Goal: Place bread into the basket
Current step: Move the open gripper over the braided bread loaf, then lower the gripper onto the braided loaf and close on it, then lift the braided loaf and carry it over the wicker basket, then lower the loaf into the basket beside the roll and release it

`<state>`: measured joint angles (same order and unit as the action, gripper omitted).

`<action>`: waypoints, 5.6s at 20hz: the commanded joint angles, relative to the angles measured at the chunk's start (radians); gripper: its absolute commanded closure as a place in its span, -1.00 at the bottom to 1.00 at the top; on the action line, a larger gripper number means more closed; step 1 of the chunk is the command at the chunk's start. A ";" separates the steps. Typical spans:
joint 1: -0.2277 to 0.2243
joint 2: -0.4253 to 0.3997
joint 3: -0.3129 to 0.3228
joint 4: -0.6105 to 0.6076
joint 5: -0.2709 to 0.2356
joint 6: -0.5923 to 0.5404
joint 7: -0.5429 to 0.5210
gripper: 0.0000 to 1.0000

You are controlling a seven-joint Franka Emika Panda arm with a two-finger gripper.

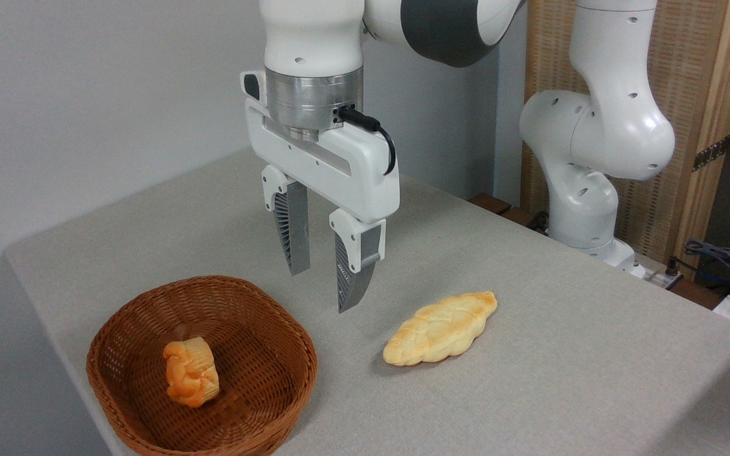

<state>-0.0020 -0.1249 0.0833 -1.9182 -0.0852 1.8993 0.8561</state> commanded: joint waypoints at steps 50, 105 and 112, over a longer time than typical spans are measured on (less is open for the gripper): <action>-0.001 -0.111 0.049 -0.443 0.186 0.040 0.098 -0.12; -0.012 0.192 -0.056 0.120 -0.107 0.230 0.069 -1.00; -0.012 0.180 -0.045 0.120 -0.107 0.222 0.067 -1.00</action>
<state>-0.0144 0.0633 0.0273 -1.8061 -0.1735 2.1196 0.9304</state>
